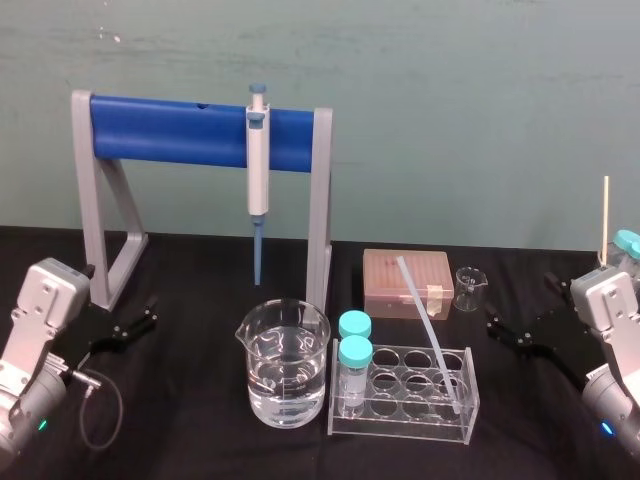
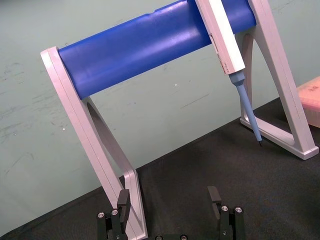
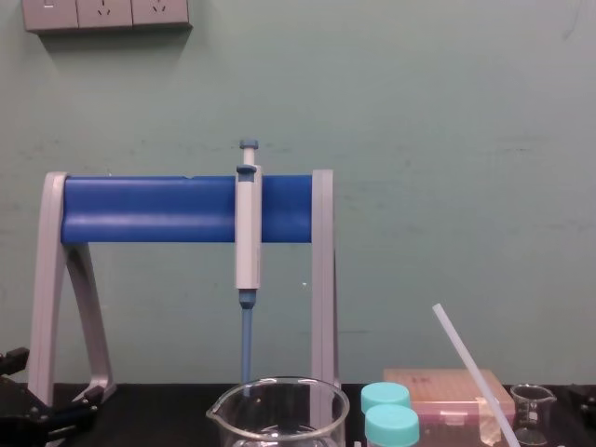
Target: Pick up the stirring rod with one hand, then place it down.
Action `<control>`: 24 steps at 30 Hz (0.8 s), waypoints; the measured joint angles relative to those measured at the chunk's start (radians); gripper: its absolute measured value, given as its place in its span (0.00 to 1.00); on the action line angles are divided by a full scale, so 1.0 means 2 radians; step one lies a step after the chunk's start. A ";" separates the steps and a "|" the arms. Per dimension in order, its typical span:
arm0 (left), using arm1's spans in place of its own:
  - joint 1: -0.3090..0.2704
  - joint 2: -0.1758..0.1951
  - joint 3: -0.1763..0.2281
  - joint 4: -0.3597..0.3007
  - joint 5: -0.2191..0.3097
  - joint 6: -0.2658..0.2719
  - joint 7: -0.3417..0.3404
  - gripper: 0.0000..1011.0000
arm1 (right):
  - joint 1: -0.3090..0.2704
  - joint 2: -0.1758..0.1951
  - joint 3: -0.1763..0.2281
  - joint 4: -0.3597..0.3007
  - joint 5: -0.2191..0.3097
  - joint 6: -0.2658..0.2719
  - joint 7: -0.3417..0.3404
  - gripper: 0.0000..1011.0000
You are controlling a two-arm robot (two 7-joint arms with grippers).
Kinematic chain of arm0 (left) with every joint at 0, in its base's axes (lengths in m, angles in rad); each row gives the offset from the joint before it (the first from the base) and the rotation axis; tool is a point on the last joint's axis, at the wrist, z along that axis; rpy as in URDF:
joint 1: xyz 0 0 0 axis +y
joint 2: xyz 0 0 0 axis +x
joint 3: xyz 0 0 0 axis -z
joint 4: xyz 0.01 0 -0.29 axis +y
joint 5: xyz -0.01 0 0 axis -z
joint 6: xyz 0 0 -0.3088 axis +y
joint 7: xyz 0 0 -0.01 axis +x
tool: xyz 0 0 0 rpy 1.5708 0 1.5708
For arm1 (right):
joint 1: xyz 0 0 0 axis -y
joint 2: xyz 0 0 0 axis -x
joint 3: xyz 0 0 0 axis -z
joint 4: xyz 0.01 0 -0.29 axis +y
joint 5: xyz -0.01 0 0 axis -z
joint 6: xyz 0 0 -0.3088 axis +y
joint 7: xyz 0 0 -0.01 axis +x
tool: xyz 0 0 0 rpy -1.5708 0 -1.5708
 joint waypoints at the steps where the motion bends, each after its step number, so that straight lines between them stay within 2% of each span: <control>1: 0.000 0.000 0.000 0.000 0.000 0.000 0.000 0.99 | 0.000 0.000 0.000 0.000 0.000 0.000 0.000 0.99; 24: 0.000 0.000 0.000 0.000 0.000 0.000 0.000 0.99 | 0.000 0.000 0.000 0.000 0.000 0.000 0.000 0.99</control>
